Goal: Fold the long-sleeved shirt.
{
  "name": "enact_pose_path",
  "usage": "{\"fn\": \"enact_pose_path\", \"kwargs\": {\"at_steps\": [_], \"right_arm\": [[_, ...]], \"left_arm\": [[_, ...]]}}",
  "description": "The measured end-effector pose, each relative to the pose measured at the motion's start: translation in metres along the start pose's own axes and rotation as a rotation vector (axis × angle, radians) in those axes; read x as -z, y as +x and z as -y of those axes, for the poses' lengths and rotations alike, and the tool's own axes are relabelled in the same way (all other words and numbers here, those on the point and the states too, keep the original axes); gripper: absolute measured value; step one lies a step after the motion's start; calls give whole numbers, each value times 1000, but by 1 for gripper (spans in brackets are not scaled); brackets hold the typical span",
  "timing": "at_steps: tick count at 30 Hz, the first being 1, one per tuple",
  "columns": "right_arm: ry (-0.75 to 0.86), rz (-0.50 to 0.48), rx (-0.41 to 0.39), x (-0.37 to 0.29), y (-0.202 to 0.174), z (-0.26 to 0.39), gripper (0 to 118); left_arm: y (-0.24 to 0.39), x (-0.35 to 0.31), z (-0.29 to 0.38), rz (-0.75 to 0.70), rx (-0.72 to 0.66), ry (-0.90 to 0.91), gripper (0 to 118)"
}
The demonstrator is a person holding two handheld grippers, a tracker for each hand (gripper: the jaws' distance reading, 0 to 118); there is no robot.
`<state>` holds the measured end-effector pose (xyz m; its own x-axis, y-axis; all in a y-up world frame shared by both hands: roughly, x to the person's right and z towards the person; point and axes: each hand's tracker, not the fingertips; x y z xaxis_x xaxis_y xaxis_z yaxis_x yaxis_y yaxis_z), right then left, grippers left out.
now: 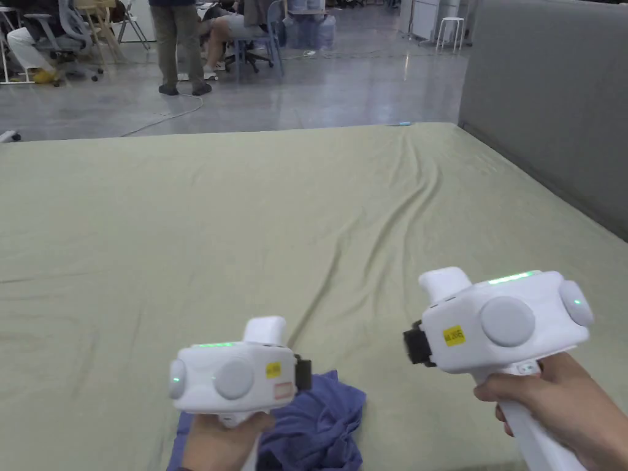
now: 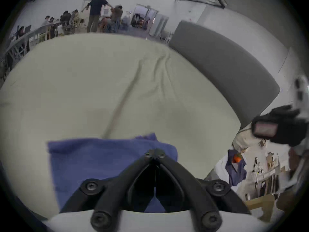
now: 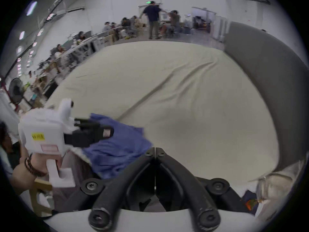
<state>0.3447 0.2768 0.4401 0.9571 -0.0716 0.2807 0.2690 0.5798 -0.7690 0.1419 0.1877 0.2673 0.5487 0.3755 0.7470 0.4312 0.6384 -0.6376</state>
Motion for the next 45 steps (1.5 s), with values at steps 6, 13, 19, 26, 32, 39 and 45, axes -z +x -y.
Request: {"fn": "enact_pose_path", "kwargs": {"at_steps": [6, 13, 19, 26, 32, 39, 45], "right_arm": [[-209, -283, 52, 94, -43, -17, 0], [-397, -214, 108, 185, -45, 12, 0], [-389, -279, 179, 185, -18, 21, 0], [-381, -321, 241, 187, -7, 26, 0], [-378, -333, 253, 187, -8, 27, 0], [-374, -209, 116, 168, -45, 6, 0], [-222, -210, -62, 152, -148, -45, 0]], "left_arm": [[-74, -65, -2, -82, -119, 31, 0], [-140, -72, 36, 4, -348, -27, 12], [-169, -47, 59, 88, -459, -104, 111], [-171, 0, 61, 240, -635, -146, 100], [-149, 13, 55, 96, -486, -145, 11], [-145, -19, 41, 117, -425, -93, 11], [-209, -86, 38, 43, -402, 12, 11]]}}
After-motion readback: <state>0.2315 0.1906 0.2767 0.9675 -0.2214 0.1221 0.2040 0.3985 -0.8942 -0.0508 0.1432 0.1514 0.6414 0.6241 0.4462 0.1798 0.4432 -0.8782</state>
